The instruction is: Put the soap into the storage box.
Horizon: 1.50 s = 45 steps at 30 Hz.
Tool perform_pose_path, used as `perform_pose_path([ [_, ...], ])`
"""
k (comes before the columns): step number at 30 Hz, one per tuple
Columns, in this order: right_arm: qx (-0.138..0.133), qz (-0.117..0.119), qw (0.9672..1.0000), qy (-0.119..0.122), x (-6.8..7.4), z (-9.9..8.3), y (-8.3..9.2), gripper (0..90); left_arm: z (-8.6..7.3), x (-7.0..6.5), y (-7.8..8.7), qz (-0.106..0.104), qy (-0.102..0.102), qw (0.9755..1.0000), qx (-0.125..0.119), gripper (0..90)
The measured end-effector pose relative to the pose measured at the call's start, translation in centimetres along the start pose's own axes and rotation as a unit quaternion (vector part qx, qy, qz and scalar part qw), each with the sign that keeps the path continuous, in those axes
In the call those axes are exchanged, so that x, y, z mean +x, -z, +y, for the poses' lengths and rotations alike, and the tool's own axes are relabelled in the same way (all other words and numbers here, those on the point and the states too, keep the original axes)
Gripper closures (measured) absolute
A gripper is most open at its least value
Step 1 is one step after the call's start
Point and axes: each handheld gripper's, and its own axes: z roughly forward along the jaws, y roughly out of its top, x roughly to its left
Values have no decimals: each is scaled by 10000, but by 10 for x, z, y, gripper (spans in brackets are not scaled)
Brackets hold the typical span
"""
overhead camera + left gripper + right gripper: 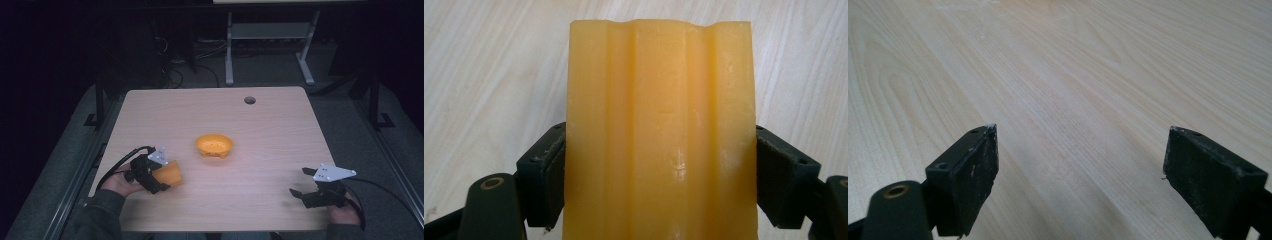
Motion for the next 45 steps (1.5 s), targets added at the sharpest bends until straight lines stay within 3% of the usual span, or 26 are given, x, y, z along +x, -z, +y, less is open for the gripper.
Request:
perform_pose_path([
  [11, -5, 39, 10000, 14, 0, 0, 0, 139, 25, 1, 13, 81, -260, 9996, -23, 211],
  [24, -43, 29, 10000, 3, -1, 0, 1, 139, 46, 11, 26, 100, -354, 9992, -169, 211],
  [45, -95, -72, 9999, -59, -5, -3, 6, 139, 93, 30, 16, -16, -603, 9981, -146, 211],
])
